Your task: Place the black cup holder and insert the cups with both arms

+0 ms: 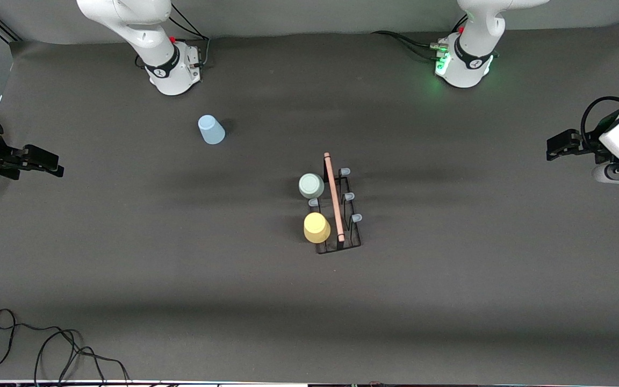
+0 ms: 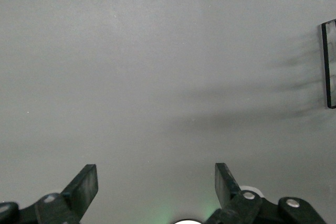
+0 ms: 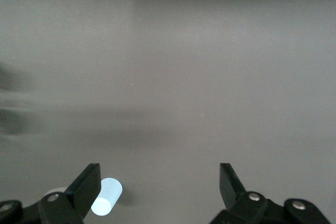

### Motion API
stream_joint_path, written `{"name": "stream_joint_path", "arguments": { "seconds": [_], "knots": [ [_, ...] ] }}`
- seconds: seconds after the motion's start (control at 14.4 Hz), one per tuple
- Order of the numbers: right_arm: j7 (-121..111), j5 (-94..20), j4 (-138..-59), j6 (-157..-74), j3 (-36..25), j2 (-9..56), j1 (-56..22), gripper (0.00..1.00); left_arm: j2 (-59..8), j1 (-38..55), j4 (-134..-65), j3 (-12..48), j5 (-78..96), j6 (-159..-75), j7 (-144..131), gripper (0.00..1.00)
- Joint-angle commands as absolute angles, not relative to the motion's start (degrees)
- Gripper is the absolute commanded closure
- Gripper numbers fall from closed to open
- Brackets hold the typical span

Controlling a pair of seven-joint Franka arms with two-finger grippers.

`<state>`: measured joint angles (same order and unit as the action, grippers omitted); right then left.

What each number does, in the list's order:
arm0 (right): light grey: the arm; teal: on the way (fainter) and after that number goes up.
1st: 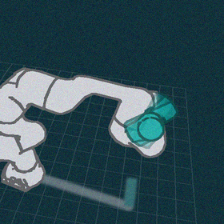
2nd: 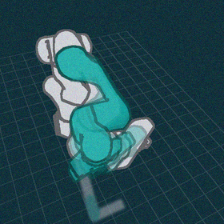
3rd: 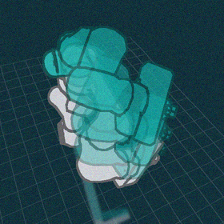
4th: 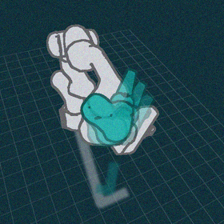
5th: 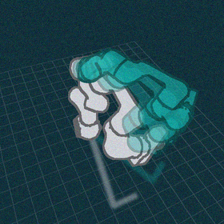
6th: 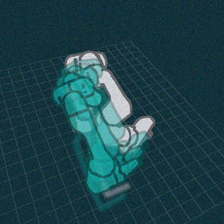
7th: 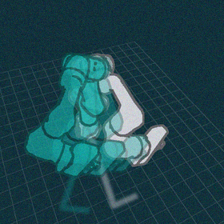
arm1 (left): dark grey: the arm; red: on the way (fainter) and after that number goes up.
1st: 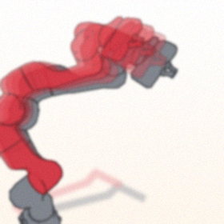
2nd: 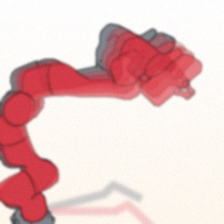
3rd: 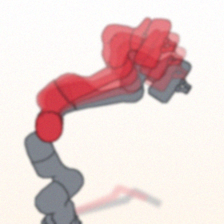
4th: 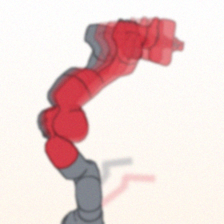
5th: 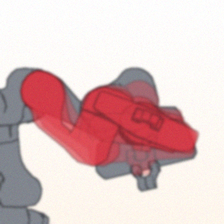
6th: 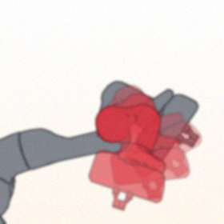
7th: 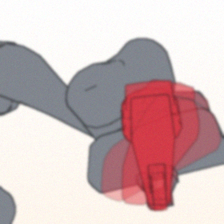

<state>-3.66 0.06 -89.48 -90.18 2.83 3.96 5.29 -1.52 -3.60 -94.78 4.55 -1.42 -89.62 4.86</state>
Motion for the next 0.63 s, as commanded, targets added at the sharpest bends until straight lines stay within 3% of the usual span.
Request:
{"name": "stream_joint_path", "arguments": {
  "seconds": [0.0,0.14,0.28,0.56],
  "knots": [
    [-3.52,0.79,-90.62,-91.05,3.69,2.55,5.71,0.0,-0.79,-3.78,-95.1,4.57,-1.05,-88.86,5.36,0.01],
    [-3.43,0.88,-90.53,-91.05,2.99,2.72,4.75,0.0,-0.79,-3.78,-95.1,4.57,-1.05,-88.86,5.36,0.01],
    [-3.43,1.23,-89.65,-91.05,-1.56,3.16,0.28,0.0,-0.79,-3.78,-95.1,4.57,-1.05,-88.86,5.36,0.01],
    [-3.51,1.23,-89.3,-91.05,-1.76,3.34,0.09,0.0,-0.79,-3.78,-95.01,4.57,-1.05,-88.86,5.36,0.01]
  ]
}}
